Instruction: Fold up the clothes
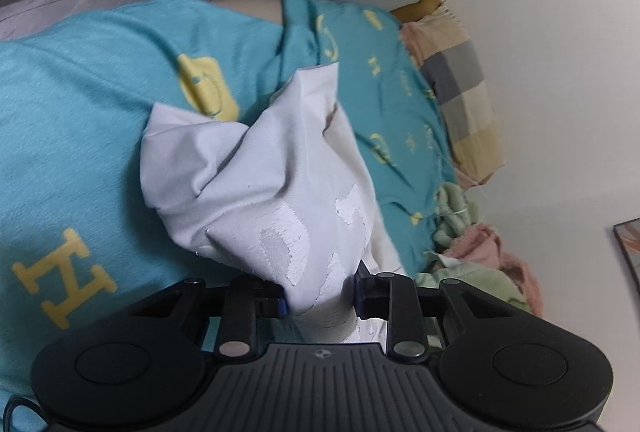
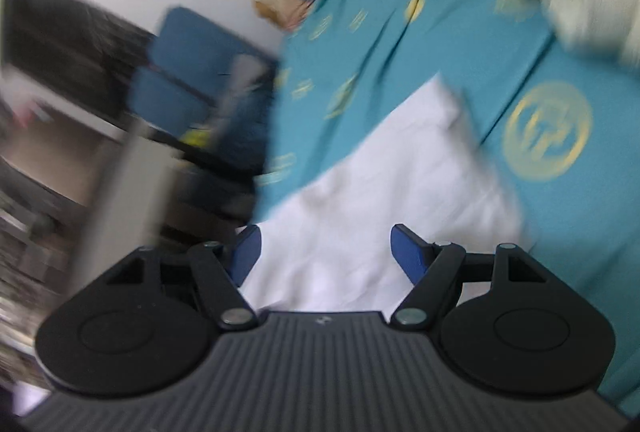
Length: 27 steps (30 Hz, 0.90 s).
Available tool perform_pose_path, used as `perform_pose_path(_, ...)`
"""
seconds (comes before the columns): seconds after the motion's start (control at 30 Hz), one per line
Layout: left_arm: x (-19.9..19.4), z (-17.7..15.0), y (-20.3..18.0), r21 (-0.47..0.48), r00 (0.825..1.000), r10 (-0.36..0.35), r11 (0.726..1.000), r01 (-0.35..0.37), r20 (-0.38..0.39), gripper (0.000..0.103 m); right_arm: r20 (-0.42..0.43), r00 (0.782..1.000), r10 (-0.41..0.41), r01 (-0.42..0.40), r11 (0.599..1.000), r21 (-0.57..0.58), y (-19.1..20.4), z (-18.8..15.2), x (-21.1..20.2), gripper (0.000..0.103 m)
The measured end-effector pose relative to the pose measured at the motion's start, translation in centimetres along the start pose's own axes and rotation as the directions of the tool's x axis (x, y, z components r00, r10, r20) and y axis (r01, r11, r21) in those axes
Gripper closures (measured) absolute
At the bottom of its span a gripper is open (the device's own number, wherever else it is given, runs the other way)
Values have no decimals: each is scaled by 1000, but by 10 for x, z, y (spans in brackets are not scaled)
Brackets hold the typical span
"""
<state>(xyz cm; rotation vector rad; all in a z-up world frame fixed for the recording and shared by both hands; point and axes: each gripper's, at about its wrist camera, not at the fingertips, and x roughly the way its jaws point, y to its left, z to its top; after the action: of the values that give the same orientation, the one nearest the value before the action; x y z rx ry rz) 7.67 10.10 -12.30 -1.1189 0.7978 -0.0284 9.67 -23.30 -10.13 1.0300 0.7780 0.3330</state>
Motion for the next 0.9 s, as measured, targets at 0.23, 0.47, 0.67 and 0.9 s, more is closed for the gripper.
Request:
perform_pose_path(0.23,-11,-1,-3,-8,998,-49,999,49,32,75,-159,959,233,-147,895,422,-43,-45,48,29)
perform_pose_path(0.47,-12,-1,1,-32,996,-82,996,83,37,75,-108,943,315,-207,808,552,-54,-64,61,21)
perform_pose_path(0.67,-17,-3,1,-26,994,-104,994,105,38,76,-146,913,380,-236,787,570,-38,-82,67,19)
perform_pose_path(0.9,-15,0,5,-53,992,-124,991,126,39,76,-37,955,296,-220,783,582,-59,-69,69,19)
